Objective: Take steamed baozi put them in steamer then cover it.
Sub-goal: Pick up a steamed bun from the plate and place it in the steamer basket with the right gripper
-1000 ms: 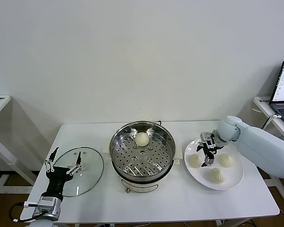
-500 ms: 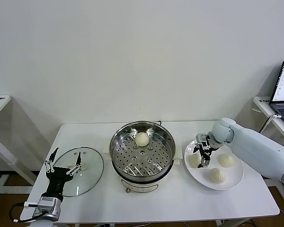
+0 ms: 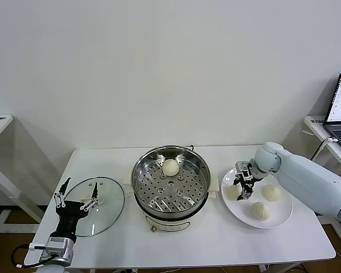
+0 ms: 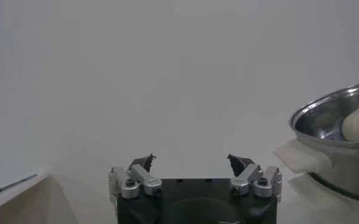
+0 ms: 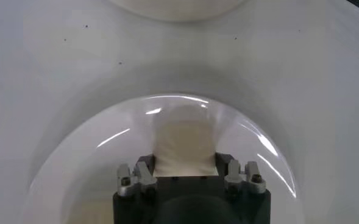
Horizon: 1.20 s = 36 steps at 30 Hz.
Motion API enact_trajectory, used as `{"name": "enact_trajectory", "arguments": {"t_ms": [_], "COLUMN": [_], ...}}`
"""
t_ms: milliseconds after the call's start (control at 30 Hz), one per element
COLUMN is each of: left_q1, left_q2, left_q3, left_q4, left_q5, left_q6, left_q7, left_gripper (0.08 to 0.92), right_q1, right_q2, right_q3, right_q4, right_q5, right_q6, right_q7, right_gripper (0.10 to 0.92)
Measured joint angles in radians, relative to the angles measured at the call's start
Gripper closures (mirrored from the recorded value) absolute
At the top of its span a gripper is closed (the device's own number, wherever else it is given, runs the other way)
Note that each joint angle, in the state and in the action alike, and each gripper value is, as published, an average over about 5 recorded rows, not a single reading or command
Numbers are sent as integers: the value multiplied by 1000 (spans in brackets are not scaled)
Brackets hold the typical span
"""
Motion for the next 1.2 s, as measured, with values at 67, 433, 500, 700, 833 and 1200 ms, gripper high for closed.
{"name": "enact_trajectory", "arguments": {"t_ms": [67,433,500,700,833,1200], "left_q1": [1,3,4,5,4,-3], "left_q2": [0,6,8,12,12,15], "left_q3": [1,5,4,5,7,-5], "left_q4": [-1,-10,-12,-22,-26,-33], "left_q5": [0,1,1,1,1,-1], "left_q6": [0,0,0,1,2,9], "left_q7": [0,-2,-2,-2,-4,-5], "left_gripper": [177,177,177,177,177,177], "right_q1": [15,308,393,649,797,975], "right_q2": [-15,-147,-162,-171,-147,55], "right_q3": [-12,-251,-316,-506,-603,-699], "right_q4": [14,197,241,375,448,509], "right_q5": [15,223,271,409,497,704], "right_q6": [-5,-80,-102,-173,-215,-312], "right_q7": [-3,-24,-27,-32,-26,22], "right_gripper": [355,355,355,355,355,347]}}
